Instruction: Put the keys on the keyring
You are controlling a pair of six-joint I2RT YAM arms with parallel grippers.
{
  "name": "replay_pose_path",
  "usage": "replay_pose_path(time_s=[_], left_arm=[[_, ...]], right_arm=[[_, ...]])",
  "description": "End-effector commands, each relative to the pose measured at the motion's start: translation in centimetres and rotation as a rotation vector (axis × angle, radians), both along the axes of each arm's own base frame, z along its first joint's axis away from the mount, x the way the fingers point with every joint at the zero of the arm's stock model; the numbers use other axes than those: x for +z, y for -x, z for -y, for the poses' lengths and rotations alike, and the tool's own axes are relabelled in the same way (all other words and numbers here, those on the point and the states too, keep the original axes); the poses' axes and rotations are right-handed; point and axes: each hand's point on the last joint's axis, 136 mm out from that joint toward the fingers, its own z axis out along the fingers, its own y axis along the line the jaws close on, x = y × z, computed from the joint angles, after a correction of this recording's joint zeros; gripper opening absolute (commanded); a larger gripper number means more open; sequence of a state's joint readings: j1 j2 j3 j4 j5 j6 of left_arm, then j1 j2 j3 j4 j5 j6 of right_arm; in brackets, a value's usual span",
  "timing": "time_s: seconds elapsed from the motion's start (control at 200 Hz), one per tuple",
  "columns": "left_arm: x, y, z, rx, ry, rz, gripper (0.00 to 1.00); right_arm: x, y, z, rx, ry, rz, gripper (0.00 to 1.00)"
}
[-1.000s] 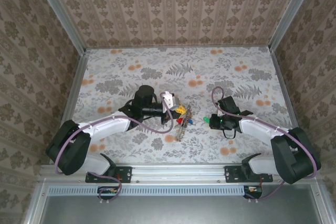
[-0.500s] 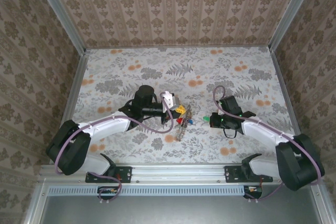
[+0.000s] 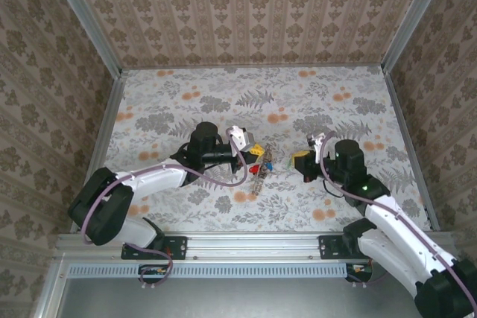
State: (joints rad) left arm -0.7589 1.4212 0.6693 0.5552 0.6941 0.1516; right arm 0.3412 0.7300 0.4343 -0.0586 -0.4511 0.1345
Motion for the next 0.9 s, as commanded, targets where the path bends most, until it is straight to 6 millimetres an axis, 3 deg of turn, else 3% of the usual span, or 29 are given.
replay_pose_path(time_s=[0.0,0.485,0.895], left_arm=[[1.5,-0.3,0.4,0.011,0.067,0.035,0.00],[0.8,-0.3,1.0,0.004,0.088,0.032,0.00],[0.5,0.7,1.5,-0.032,0.065,0.043,0.00]], right_arm=[[1.8,1.1,-1.3,0.130,0.011,0.163,0.00],[5.1,0.9,-5.0,0.223,0.080,0.323,0.00],[5.0,-0.3,-5.8,0.233,0.144,0.376,0.00]])
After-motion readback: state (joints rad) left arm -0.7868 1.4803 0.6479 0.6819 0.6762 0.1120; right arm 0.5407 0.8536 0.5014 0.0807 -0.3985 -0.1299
